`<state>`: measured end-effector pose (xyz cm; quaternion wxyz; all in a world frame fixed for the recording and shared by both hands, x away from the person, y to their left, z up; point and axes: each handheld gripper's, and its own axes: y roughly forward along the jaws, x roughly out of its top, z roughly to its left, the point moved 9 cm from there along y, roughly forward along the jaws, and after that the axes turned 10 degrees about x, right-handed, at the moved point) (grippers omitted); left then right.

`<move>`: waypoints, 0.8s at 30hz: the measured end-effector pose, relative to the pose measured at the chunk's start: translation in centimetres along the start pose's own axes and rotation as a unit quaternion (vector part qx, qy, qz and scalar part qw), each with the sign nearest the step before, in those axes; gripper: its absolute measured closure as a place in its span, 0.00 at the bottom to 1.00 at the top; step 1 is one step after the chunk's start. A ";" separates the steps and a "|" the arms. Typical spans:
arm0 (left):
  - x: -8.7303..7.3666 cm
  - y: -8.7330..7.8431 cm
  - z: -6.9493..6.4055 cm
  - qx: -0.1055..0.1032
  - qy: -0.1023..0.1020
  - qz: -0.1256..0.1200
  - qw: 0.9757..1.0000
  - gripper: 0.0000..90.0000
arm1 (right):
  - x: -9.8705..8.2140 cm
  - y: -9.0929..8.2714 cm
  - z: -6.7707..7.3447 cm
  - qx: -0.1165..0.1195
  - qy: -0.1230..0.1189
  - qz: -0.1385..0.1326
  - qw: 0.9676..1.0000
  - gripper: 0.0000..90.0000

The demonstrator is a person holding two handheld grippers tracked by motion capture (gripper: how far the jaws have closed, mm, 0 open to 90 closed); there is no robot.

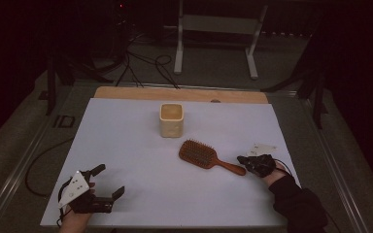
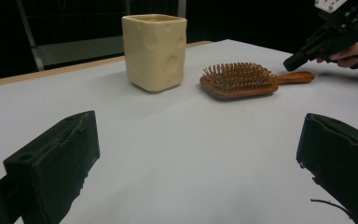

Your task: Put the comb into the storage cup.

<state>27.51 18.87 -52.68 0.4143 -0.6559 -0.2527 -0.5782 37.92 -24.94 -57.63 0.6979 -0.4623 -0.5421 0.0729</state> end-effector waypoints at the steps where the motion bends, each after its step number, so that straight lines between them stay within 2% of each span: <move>1: 0.0 0.0 0.0 -0.001 0.000 -0.001 1.000 0.00 | 0.0 0.0 0.0 0.000 0.000 0.000 1.000 1.00; 8: 0.1 0.0 0.0 -0.001 -0.001 -0.002 1.000 0.00 | -0.6 0.4 0.4 0.011 -0.003 0.016 1.000 1.00; 24: 0.2 -0.1 -0.1 -0.001 -0.001 -0.005 1.000 0.00 | -1.3 -0.1 2.8 0.040 0.004 0.011 0.999 1.00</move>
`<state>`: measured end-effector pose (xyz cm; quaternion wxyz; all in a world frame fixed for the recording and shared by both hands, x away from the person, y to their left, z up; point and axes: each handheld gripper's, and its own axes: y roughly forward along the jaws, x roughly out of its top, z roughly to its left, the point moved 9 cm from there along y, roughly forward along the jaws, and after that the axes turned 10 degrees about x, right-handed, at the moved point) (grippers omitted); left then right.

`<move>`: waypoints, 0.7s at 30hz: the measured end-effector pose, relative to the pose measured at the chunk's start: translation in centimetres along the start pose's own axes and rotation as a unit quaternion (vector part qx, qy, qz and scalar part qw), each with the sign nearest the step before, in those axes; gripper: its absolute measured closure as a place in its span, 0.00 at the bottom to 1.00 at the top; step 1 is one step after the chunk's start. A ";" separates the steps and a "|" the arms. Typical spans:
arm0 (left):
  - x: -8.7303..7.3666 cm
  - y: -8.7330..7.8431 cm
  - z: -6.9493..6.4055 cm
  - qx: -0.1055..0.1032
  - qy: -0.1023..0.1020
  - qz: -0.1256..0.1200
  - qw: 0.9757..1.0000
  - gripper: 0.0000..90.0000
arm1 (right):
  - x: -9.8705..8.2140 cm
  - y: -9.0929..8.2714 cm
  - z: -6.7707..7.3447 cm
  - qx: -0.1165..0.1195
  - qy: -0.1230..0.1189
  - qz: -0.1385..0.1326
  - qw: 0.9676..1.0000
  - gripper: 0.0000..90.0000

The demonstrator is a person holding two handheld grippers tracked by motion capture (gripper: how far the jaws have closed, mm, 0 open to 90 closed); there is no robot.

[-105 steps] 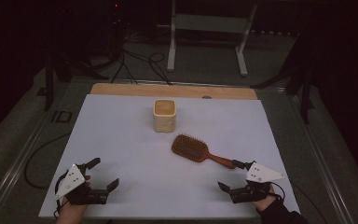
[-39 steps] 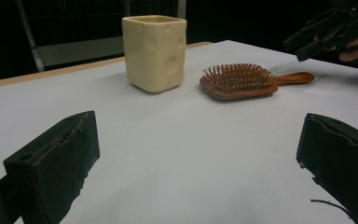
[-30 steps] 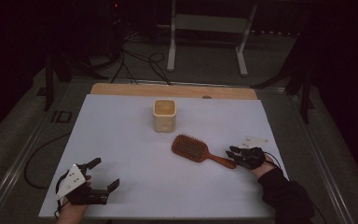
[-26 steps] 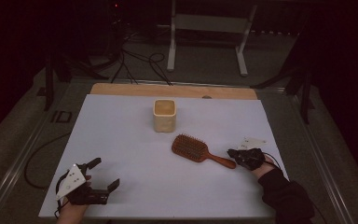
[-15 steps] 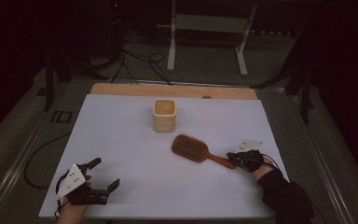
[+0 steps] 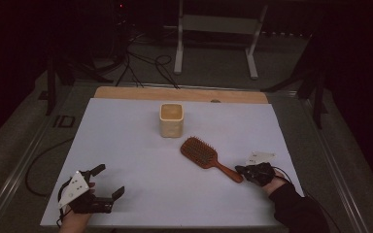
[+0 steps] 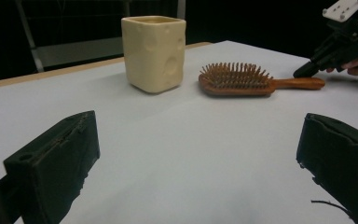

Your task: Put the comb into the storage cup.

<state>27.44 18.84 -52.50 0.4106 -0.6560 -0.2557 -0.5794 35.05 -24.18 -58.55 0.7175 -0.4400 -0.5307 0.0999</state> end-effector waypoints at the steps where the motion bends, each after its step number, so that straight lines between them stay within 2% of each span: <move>1: 0.0 0.0 0.0 0.000 0.000 0.000 1.000 0.00 | 0.0 0.0 0.2 0.006 0.001 -0.002 1.000 1.00; 12: 0.0 0.0 -0.1 -0.001 0.002 0.001 1.000 0.00 | 0.1 -0.2 1.9 0.019 -0.008 -0.001 1.000 1.00; 20: -0.1 0.0 -0.1 -0.001 0.004 0.002 1.000 0.00 | 0.0 0.1 3.0 0.029 -0.013 0.008 0.999 1.00; 21: 0.0 0.0 -0.1 -0.001 0.004 0.001 1.000 0.00 | 0.1 0.0 3.1 0.030 -0.019 0.011 0.999 1.00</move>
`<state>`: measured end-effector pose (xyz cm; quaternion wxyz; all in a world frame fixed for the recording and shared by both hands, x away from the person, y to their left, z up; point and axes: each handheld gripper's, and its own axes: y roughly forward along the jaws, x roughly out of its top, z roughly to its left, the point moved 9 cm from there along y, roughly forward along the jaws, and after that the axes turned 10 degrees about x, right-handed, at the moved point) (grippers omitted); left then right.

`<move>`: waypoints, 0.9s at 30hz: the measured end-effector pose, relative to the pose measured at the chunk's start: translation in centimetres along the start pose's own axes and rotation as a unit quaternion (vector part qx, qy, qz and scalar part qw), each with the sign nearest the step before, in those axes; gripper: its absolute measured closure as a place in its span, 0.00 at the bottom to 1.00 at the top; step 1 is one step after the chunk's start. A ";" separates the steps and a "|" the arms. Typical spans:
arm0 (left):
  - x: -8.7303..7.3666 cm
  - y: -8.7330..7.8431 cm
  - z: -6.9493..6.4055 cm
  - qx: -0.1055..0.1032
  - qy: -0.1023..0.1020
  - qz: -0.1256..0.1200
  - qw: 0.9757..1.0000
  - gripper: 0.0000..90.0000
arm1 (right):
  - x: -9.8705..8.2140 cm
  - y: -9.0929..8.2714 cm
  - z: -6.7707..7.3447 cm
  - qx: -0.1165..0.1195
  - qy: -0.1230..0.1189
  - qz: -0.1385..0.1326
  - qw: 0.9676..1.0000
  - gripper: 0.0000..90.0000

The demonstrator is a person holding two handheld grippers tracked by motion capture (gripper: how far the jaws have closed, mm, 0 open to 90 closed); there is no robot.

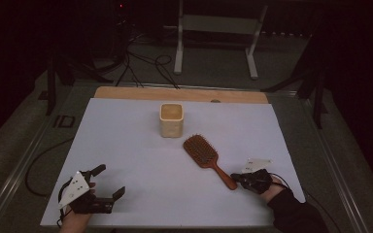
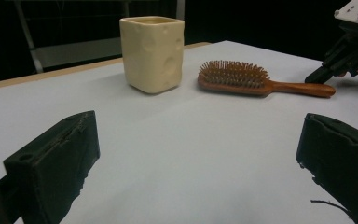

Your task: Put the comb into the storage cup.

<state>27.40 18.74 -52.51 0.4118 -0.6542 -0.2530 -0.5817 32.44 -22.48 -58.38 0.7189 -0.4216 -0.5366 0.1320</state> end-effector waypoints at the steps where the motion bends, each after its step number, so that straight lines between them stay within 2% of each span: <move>1: 0.0 0.0 0.0 0.001 0.000 0.000 1.000 0.00 | 0.1 -0.2 -0.1 -0.005 0.002 0.000 1.000 1.00; 3: 0.0 0.0 0.0 0.001 0.000 0.000 1.000 0.00 | 0.4 -0.8 -0.4 -0.009 0.015 -0.017 1.000 1.00; 4: 0.0 0.0 0.0 0.001 0.000 0.000 1.000 0.00 | 0.4 -0.8 -0.4 -0.009 0.015 -0.017 1.000 1.00; 9: -0.1 0.0 0.0 0.000 -0.002 0.000 1.000 0.00 | 1.5 -2.8 -0.8 -0.037 0.027 -0.035 0.998 1.00; 16: 0.0 0.0 0.0 0.000 -0.002 0.000 1.000 0.00 | 3.7 -4.8 -1.1 -0.073 0.059 -0.054 0.994 1.00; 20: 0.0 0.0 0.1 0.000 -0.003 -0.001 1.000 0.00 | 4.6 -5.0 -0.9 -0.070 0.068 -0.059 0.993 1.00; 22: 0.0 0.0 0.1 0.000 -0.003 -0.001 1.000 0.00 | 4.8 -5.0 -0.9 -0.079 0.070 -0.054 0.993 0.99; 27: 0.0 0.0 0.1 0.000 -0.005 -0.002 1.000 0.00 | 5.5 -4.7 -0.7 -0.080 0.082 -0.048 0.992 0.89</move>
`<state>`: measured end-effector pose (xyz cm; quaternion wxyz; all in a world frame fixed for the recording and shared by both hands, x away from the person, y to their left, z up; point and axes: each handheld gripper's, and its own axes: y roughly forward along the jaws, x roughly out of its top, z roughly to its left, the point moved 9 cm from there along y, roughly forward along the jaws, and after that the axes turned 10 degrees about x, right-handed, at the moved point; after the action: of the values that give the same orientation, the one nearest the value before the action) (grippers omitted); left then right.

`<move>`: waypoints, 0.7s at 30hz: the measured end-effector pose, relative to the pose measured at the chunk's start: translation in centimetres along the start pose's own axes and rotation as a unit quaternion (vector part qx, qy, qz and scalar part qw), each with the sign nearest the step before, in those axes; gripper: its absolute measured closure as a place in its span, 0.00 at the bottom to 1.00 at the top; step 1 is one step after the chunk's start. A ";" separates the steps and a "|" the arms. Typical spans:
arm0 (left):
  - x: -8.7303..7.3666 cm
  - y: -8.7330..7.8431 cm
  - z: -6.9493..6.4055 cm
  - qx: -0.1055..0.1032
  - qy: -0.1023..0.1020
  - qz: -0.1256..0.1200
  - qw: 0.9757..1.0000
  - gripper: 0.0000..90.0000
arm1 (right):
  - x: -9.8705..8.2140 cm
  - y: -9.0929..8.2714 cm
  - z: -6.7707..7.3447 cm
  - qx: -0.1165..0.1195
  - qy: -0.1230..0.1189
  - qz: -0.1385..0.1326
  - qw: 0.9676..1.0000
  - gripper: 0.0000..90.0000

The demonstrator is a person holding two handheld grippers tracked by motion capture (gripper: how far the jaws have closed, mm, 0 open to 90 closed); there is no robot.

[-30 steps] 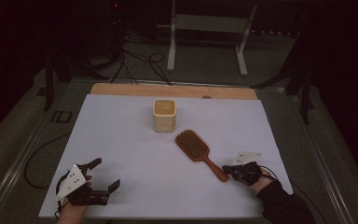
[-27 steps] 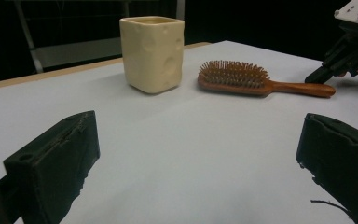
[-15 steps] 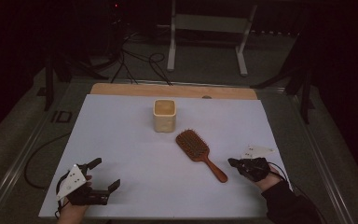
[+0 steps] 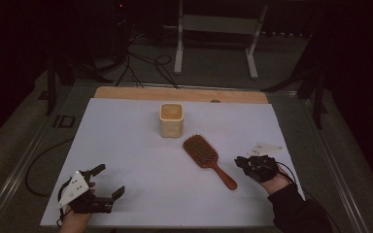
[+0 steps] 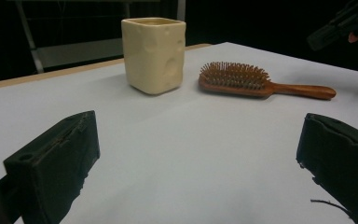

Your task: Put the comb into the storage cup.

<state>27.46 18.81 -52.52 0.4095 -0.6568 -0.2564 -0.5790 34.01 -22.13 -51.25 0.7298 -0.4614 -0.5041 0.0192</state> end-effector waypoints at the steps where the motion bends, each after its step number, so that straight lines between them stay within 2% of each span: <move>1: 0.0 0.0 0.0 -0.001 0.000 0.000 1.000 0.00 | 0.1 0.1 0.1 -0.001 -0.001 0.003 1.000 0.89; 5: 0.0 0.0 -0.1 -0.001 0.002 0.001 1.000 0.00 | 0.6 0.6 0.6 -0.001 0.004 0.012 1.000 0.77; 10: -0.1 0.0 -0.1 -0.002 0.001 0.002 1.000 0.00 | 0.8 1.6 1.5 0.020 0.014 0.030 0.999 0.50; 18: 0.0 0.0 -0.1 -0.004 0.002 0.001 1.000 0.00 | 1.2 3.3 2.5 0.048 0.027 0.059 0.997 0.13; 21: -0.1 0.0 -0.1 -0.004 0.002 0.002 1.000 0.00 | 1.2 4.1 2.4 0.039 0.029 0.072 0.996 0.10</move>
<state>27.39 18.72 -52.60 0.4086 -0.6579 -0.2523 -0.5801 34.54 -17.60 -53.11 0.7582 -0.4680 -0.4473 0.0779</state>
